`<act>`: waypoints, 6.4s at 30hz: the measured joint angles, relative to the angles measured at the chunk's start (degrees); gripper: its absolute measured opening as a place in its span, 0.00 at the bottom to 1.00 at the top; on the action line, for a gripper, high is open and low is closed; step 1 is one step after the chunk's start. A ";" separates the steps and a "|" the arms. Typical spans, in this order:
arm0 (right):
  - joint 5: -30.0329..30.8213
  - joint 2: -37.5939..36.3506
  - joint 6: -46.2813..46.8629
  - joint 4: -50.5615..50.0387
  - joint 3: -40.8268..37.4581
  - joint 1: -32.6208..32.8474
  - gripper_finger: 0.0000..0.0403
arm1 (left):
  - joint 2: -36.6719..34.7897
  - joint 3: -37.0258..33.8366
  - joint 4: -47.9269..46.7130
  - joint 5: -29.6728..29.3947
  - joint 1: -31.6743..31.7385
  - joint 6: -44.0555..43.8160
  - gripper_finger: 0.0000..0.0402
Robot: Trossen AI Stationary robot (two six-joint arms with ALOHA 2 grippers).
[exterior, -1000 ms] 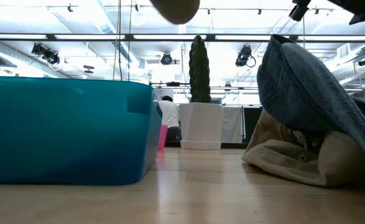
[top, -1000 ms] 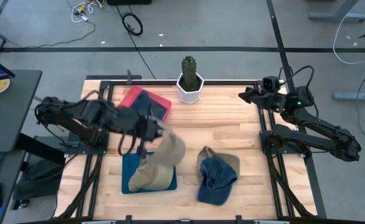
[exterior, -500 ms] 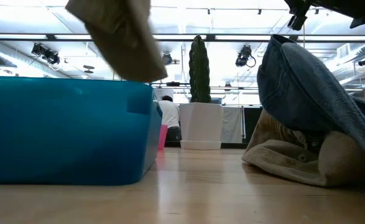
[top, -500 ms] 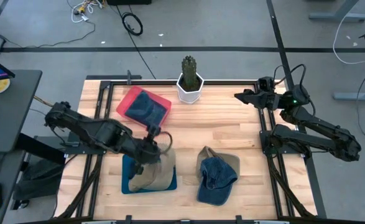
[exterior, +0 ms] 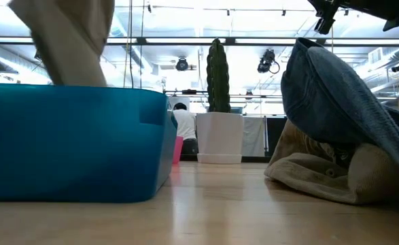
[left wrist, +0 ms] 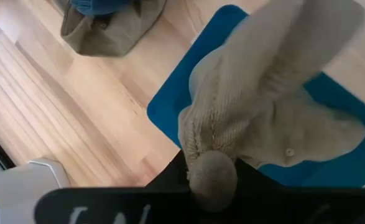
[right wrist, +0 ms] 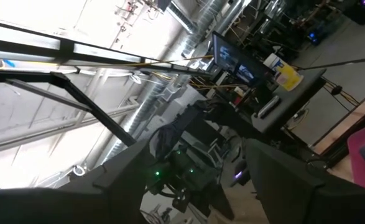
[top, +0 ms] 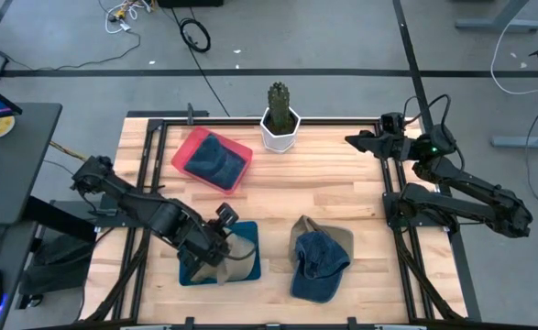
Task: Pick & Place hat
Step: Put the top brown cap into the blue bin
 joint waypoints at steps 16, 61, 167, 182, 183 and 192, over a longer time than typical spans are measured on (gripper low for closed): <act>0.14 0.00 -1.96 0.00 0.00 0.00 0.66 | 0.68 -0.02 5.74 3.22 0.52 10.90 0.04; 0.58 0.00 -2.70 -1.85 -0.01 0.01 0.66 | 5.60 -0.03 10.72 10.05 5.46 20.69 0.04; -0.36 0.02 -8.65 -6.95 -0.02 0.07 0.66 | 9.71 -12.64 -5.89 22.18 4.19 -46.22 0.94; -1.17 0.00 -9.56 -9.07 -0.02 0.06 0.66 | 9.22 5.35 -16.75 19.75 2.41 -53.44 0.94; -1.18 0.01 -9.69 -9.10 -0.02 0.06 0.66 | 9.08 6.56 -15.65 19.00 3.08 -56.19 0.94; -1.86 0.00 -9.65 -9.42 -0.02 0.06 0.66 | 9.08 6.78 -8.41 12.50 9.45 -91.76 0.93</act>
